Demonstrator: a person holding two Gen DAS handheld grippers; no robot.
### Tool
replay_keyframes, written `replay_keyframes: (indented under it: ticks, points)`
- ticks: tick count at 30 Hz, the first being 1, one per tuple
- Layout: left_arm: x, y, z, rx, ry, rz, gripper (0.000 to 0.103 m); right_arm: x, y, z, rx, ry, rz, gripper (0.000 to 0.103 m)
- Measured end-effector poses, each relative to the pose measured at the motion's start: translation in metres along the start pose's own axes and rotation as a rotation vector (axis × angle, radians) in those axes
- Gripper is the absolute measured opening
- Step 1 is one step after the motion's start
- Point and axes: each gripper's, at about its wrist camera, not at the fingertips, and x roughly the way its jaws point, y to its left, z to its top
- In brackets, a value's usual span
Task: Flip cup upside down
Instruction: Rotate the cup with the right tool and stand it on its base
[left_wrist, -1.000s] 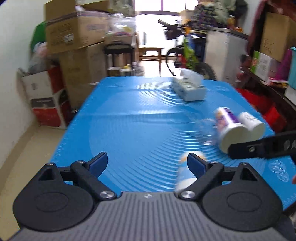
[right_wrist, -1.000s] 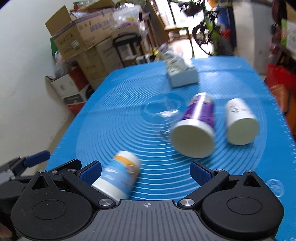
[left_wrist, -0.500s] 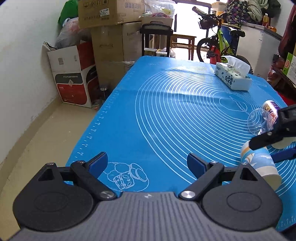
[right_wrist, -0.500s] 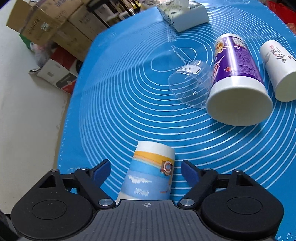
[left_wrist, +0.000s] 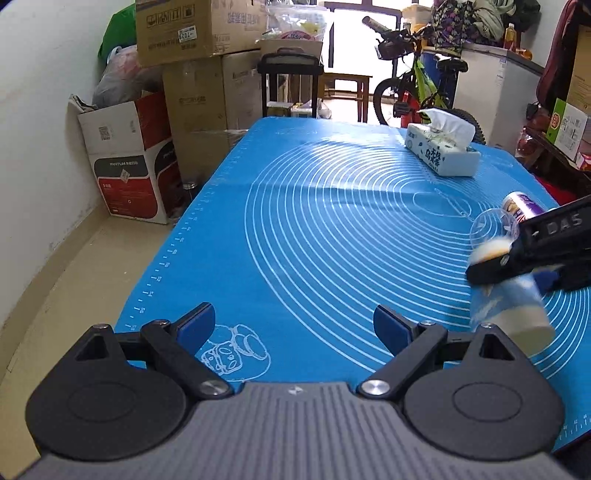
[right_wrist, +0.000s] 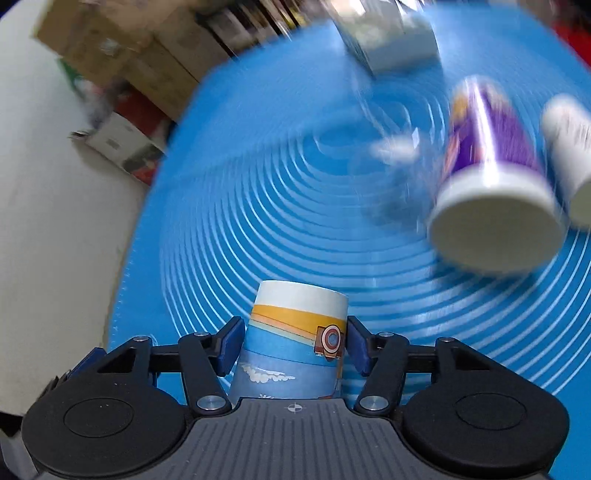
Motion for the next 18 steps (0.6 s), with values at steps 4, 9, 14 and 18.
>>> replay_keyframes:
  ticks: [4, 9, 14, 18]
  points:
    - [-0.003, -0.003, 0.0, -0.024, -0.025, -0.013, 0.092, -0.028, 0.011, -0.021, -0.197, -0.279, -0.077, 0.062]
    - [-0.008, -0.011, -0.005, -0.032, -0.046, -0.027, 0.092, -0.027, 0.022, -0.065, -0.504, -0.616, -0.219, 0.062]
    - [-0.01, -0.018, -0.011, -0.008, -0.046, -0.033, 0.092, -0.005, 0.014, -0.088, -0.607, -0.657, -0.239, 0.062]
    - [-0.009, -0.021, -0.014, -0.014, -0.039, -0.04, 0.092, -0.001, 0.014, -0.103, -0.628, -0.669, -0.238, 0.062]
